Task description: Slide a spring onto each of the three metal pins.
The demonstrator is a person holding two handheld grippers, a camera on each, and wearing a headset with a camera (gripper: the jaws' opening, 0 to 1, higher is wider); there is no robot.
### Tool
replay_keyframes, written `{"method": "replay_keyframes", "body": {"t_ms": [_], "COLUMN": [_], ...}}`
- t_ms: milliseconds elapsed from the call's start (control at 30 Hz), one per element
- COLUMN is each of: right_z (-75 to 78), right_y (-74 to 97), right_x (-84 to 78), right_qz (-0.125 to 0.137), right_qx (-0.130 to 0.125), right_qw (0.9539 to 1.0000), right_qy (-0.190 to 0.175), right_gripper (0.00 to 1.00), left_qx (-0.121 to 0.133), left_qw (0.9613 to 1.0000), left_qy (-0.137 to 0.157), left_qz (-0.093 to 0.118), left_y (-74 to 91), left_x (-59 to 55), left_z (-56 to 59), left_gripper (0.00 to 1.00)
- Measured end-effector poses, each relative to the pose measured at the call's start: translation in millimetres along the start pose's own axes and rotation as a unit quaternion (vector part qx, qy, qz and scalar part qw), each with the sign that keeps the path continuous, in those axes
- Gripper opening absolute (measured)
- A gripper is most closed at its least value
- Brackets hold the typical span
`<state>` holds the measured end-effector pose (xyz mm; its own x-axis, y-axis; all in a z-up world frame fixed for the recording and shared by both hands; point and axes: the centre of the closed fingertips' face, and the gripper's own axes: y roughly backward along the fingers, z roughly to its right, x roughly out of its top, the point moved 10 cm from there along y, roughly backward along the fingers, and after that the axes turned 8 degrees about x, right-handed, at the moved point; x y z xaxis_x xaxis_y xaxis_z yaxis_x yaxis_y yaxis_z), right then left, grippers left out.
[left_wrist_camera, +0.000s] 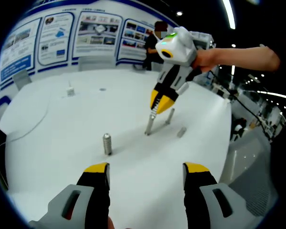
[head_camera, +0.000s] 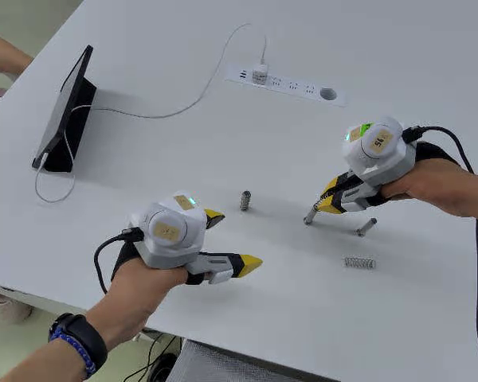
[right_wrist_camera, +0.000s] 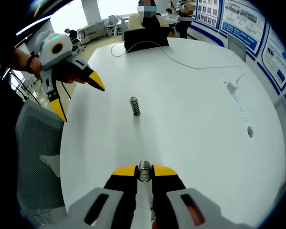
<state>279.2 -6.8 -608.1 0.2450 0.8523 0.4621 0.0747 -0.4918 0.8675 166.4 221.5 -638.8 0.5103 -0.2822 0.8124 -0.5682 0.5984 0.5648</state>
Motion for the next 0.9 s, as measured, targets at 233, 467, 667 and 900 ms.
{"method": "replay_keyframes", "body": {"t_ms": [233,467,667,900], "right_z": [1.0,0.2,2.9,1.3], "right_y": [-4.3,-9.2,-12.9,-21.0], "right_x": [-1.2,-1.1,-0.2,-1.5], "right_qz": [-0.004,-0.011,-0.010,-0.021], "right_qx": [0.003,0.004,0.002,0.004], "right_qw": [1.0000,0.9999,0.9999,0.9996], "right_qy": [0.001,0.008,0.010,0.020], "right_gripper": [0.13,0.13,0.13,0.13], "left_qx": [0.002,0.003,0.003,0.005], "left_qw": [1.0000,1.0000,1.0000,0.9999], "left_qy": [0.003,0.003,0.006,0.007], "left_qz": [0.003,0.004,0.005,0.006], "left_y": [2.2,3.1,3.7,4.6], "left_x": [0.9,0.9,1.7,1.9], "left_z": [-0.6,-0.7,-1.1,-2.2], "left_gripper": [0.63,0.63,0.63,0.63]}}
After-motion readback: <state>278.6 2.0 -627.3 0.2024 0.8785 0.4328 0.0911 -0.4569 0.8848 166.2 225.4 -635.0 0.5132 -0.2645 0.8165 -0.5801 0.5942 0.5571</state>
